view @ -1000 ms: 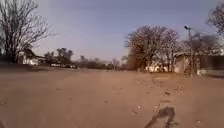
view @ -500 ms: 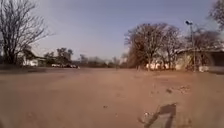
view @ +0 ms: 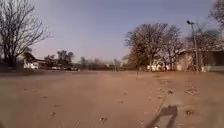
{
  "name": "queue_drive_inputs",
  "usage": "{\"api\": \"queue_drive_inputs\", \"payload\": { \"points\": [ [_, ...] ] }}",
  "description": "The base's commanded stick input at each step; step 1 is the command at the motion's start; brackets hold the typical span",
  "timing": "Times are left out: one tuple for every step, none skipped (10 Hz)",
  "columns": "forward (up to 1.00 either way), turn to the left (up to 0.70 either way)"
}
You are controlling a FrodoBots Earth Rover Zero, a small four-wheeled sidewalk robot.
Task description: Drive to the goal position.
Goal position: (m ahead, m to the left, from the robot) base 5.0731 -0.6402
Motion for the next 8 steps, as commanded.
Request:
{"api": "queue_drive_inputs", "payload": {
  "points": [
    [0.7, 0.0],
    [0.7, 0.0],
    [0.7, 0.0],
    [0.7, 0.0],
    [0.7, 0.0],
    [0.7, 0.0],
    [0.7, 0.0],
    [0.7, 0.0]
  ]
}}
